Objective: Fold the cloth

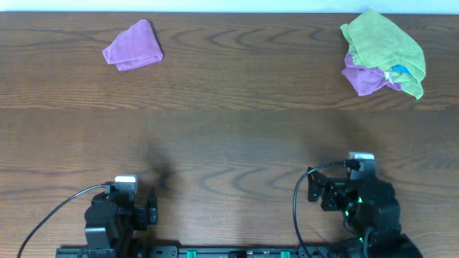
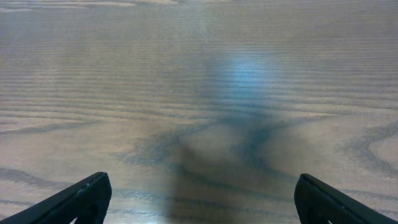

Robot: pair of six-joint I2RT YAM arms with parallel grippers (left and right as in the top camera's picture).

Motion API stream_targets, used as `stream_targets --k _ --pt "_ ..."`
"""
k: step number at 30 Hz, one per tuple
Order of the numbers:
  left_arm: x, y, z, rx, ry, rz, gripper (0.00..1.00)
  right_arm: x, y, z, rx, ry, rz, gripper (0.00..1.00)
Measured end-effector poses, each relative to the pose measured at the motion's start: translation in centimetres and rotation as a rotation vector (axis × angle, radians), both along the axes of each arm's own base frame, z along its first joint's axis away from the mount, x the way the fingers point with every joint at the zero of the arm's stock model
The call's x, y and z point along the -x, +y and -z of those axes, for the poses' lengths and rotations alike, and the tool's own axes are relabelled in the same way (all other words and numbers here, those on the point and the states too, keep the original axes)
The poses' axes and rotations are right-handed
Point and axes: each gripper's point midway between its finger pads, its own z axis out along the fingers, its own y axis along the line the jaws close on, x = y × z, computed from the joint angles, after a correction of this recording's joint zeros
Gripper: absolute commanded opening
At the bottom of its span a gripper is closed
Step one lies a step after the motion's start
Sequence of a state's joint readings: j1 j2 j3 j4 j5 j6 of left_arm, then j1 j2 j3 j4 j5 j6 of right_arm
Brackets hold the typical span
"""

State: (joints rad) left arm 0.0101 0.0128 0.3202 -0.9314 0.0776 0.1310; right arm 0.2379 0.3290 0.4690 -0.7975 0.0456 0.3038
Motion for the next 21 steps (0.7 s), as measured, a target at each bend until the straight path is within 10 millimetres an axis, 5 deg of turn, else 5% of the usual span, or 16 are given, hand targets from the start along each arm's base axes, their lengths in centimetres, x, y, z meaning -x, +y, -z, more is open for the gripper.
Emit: stream_targets --k 6,21 --pt "0.0 0.0 0.0 0.0 0.0 0.0 0.95 0.5 -2.6 2.6 0.113 -0.043 0.041 0.99" --pt "0.0 0.0 0.0 0.0 -0.001 0.0 0.95 0.7 -4.3 5.9 0.23 -0.038 0.037 0.99"
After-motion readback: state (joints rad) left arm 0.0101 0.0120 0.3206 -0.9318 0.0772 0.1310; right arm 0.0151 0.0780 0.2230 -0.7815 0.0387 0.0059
